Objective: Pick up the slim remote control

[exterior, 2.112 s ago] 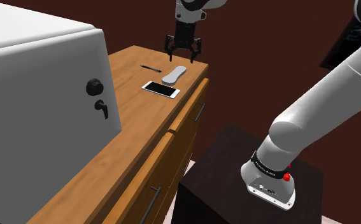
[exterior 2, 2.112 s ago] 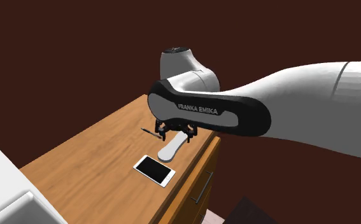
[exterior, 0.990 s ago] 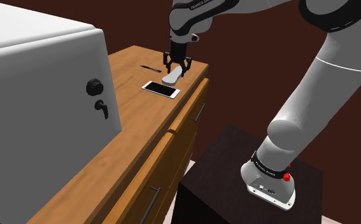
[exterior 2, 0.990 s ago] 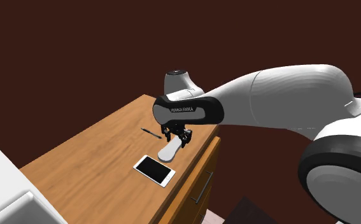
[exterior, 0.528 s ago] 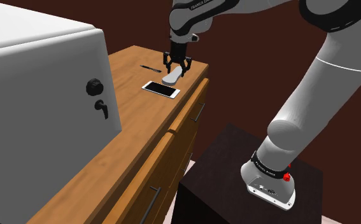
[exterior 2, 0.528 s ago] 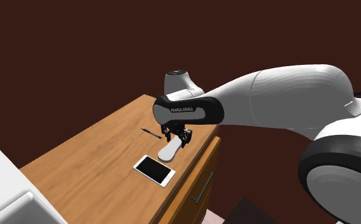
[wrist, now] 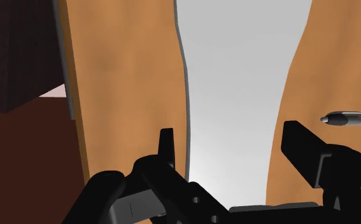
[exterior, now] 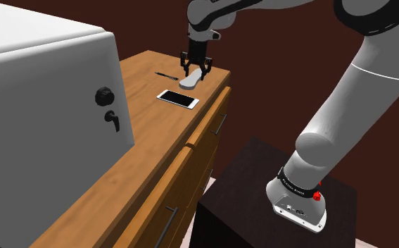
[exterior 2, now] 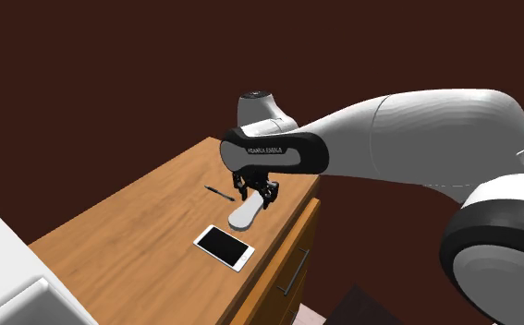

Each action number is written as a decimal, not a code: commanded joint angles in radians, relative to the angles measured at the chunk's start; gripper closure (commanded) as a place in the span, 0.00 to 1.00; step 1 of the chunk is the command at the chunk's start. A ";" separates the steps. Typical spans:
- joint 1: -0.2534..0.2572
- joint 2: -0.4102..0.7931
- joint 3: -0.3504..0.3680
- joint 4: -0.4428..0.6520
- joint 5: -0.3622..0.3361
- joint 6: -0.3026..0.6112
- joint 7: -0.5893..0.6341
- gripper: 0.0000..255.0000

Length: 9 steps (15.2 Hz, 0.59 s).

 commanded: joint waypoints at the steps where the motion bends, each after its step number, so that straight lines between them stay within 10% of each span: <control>1: -0.001 -0.008 -0.001 0.019 0.001 -0.027 -0.003 1.00; 9: -0.002 -0.028 -0.002 0.104 0.004 -0.131 -0.003 1.00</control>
